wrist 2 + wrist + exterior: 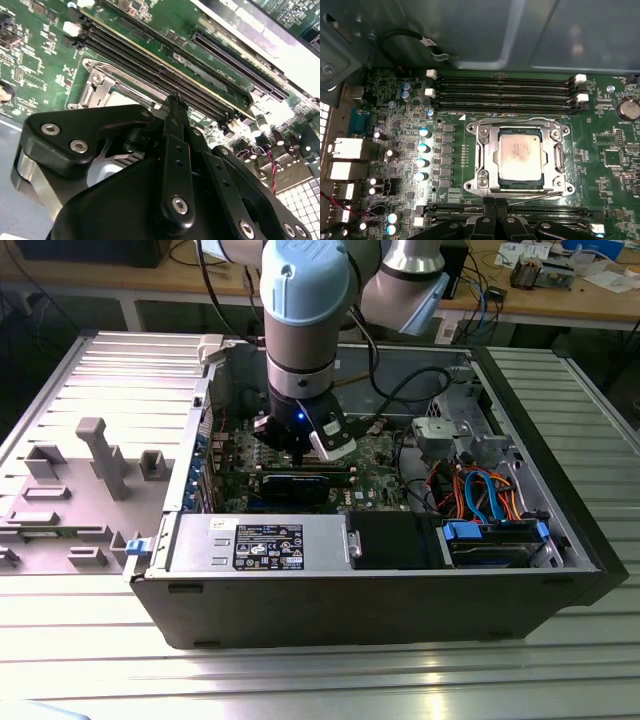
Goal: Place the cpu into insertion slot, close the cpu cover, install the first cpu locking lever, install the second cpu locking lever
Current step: 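Install the second cpu locking lever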
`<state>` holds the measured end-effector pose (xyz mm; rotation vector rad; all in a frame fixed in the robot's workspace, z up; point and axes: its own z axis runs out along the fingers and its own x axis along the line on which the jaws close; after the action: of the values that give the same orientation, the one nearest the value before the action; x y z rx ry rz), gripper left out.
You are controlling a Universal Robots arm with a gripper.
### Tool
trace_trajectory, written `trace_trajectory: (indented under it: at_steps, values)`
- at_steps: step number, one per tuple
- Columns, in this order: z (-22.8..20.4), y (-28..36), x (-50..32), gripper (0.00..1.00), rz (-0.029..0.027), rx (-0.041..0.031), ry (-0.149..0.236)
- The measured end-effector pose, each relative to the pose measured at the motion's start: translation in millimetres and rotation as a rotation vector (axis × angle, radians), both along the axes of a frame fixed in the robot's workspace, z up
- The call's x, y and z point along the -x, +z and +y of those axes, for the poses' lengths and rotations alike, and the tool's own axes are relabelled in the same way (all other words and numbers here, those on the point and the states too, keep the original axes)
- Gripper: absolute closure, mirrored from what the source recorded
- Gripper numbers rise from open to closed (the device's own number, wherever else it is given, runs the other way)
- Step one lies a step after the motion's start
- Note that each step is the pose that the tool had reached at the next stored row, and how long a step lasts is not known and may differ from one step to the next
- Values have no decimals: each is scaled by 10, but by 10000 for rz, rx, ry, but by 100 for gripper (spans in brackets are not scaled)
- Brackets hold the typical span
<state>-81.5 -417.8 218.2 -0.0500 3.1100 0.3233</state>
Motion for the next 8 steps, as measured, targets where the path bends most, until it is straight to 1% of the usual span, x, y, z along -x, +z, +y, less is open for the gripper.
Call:
trace_trajectory:
  at_steps: [4,8]
  values:
    - [-1,-10,35,89,1,1,0]
    - [0,-47,63,89,1,0,0]
